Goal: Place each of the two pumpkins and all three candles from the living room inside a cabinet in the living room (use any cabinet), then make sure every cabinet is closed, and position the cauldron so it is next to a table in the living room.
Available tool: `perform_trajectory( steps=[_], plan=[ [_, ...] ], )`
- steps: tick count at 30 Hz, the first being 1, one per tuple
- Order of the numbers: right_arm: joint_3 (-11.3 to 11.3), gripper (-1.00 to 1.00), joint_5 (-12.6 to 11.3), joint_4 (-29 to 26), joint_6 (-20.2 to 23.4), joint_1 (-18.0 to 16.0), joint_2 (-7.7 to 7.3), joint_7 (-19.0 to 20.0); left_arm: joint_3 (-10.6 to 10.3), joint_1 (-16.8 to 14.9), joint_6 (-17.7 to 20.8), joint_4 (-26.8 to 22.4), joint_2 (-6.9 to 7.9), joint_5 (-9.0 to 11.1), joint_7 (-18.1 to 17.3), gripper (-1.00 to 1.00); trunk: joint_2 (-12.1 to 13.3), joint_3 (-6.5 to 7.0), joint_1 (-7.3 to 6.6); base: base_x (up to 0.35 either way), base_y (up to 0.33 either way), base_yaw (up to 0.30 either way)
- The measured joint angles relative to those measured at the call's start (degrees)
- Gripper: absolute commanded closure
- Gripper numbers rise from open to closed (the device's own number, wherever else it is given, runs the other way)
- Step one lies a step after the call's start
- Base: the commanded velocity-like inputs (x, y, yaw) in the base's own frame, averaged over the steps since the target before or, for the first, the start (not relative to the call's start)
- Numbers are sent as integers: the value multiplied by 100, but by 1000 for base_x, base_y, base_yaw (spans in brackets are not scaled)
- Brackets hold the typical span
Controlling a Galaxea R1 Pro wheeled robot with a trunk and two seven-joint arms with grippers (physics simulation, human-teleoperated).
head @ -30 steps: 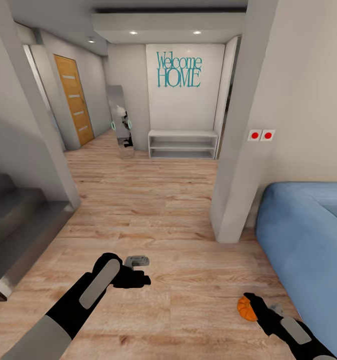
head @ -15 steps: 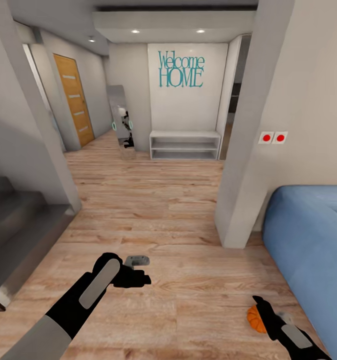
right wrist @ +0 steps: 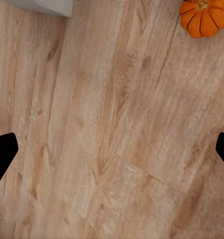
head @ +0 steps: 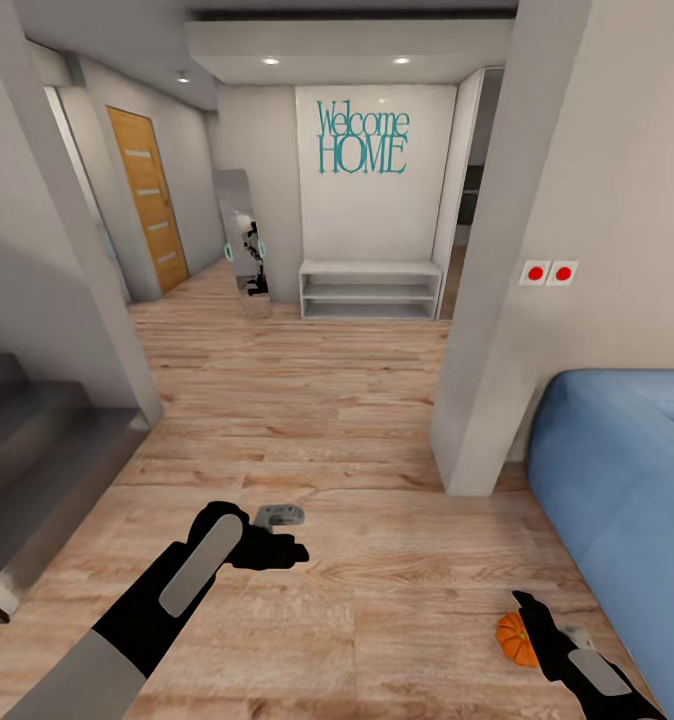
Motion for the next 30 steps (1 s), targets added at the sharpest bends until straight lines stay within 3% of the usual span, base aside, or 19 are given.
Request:
perform_trajectory(
  steps=[13,25,30],
  plan=[
    [-6,-100,-10,-46,16,-148,-3,-4,-6,-1,-123,10,-111,-1,-9,-100,-522,-233,286,0,0,0],
    [-24,-100,-4,-62,3,-207,-49,-35,-2,2,-179,-8,-125,-1,-11,-100,-1003,-449,549,0,0,0],
    [-171,-100,-1,-80,1,-208,-53,-17,0,1,-180,-11,-125,-1,-13,-100,-1204,-539,659,0,0,0]
  ],
)
